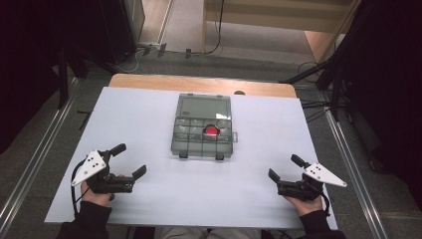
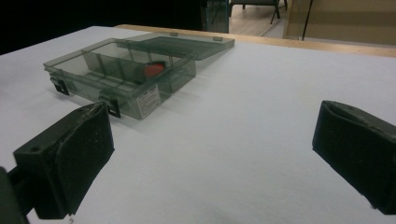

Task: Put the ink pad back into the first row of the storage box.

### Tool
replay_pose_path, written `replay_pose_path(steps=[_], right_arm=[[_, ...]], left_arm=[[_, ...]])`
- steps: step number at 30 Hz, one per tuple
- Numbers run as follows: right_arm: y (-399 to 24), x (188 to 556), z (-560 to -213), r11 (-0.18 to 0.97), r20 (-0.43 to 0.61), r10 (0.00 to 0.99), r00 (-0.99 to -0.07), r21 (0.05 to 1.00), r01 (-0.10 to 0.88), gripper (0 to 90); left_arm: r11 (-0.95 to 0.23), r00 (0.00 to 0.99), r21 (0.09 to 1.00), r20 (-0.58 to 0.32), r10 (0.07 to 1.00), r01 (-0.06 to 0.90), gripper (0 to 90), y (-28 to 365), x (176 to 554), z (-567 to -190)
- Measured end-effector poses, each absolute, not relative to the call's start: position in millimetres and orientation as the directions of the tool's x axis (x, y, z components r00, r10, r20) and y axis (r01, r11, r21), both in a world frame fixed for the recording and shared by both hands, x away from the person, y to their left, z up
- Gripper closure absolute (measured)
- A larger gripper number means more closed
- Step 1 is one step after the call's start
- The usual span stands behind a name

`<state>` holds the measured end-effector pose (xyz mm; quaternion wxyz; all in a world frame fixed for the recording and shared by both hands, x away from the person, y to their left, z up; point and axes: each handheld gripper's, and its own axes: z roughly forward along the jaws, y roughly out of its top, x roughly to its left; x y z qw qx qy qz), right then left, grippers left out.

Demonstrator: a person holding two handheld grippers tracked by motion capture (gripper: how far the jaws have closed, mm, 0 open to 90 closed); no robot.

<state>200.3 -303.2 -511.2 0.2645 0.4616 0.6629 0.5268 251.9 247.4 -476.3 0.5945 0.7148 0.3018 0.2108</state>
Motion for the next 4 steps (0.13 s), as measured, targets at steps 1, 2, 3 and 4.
replay_pose_path(steps=[1, 2, 3, 4], right_arm=[[-302.6, 200.1, -510.9, 0.020, 0.134, 0.890, -0.435, 0.943, 0.331, 0.1], [-302.2, 200.2, -510.6, 0.020, 0.133, 0.888, -0.441, 0.945, 0.326, 0.1], [-301.7, 200.0, -510.3, 0.026, 0.128, 0.888, -0.443, 0.946, 0.324, 0.1], [-301.7, 200.0, -510.3, 0.026, 0.128, 0.888, -0.443, 0.946, 0.324, 0.1]], left_arm=[[-0.109, 0.729, 0.977, -0.059, 0.682, 0.181, 0.0, 247.4, 251.9, -476.3], [-0.109, 0.729, 0.977, -0.059, 0.682, 0.181, 0.0, 247.4, 251.9, -476.3], [-0.108, 0.730, 0.978, -0.059, 0.681, 0.180, 0.0, 247.4, 252.1, -476.2], [-0.105, 0.729, 0.978, -0.061, 0.681, 0.181, 0.0, 247.2, 252.2, -476.3]])
